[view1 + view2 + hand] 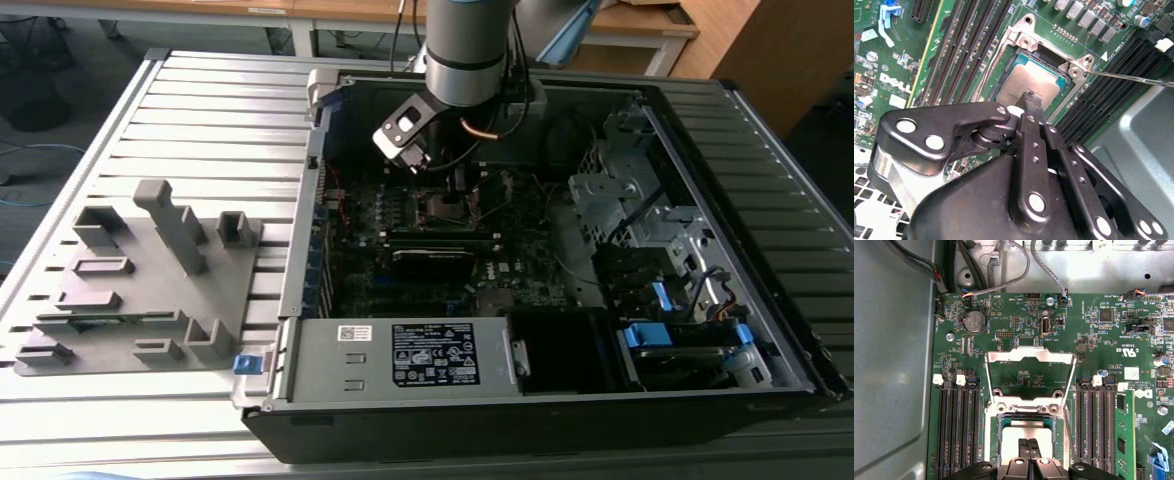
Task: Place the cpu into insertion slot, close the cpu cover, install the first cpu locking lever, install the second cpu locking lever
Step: 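Place the cpu into insertion slot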
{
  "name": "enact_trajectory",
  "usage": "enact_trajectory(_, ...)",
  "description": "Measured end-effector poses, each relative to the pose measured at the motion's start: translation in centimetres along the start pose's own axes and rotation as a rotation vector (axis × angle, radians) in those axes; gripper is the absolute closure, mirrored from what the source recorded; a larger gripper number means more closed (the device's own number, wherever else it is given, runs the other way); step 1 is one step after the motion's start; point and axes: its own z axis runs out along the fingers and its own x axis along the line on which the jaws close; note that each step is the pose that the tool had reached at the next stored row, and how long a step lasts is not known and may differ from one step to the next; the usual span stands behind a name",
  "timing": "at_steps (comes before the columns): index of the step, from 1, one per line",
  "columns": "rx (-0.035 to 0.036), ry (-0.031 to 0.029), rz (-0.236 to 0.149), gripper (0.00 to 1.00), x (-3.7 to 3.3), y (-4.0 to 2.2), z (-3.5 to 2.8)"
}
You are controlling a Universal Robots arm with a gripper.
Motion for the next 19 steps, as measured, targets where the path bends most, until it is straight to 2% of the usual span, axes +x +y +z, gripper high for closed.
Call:
enact_trajectory(6,-0.0007,-0.0003,0.0,0.89,0.0,-0.01,0.0)
enact_trajectory(12,-0.0019,-0.0001,0.0,0.89,0.0,-0.22,0.28)
enact_trajectory(18,-0.0019,-0.0005,0.003,0.89,-0.01,-0.23,0.34)
enact_trajectory(19,-0.0001,-0.0005,0.003,0.89,-0.01,-0.23,0.35)
